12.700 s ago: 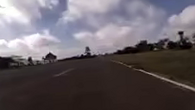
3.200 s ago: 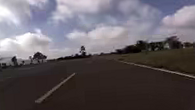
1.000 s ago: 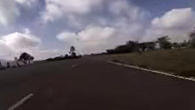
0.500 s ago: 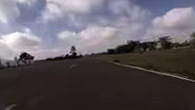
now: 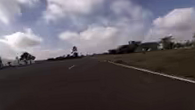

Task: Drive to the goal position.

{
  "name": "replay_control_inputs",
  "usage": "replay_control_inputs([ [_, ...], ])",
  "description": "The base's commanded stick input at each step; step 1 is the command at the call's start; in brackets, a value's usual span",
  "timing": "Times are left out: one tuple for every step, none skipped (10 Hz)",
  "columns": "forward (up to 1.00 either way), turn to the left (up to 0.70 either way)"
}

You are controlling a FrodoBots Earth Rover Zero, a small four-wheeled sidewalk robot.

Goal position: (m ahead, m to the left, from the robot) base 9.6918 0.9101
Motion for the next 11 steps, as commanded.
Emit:
replay_control_inputs([
  [1.00,0.00],
  [1.00,0.00],
  [1.00,0.00],
  [1.00,0.00],
  [1.00,0.00],
  [1.00,0.00],
  [1.00,0.00],
  [1.00,0.00],
  [1.00,0.00],
  [1.00,0.00],
  [1.00,0.00],
])
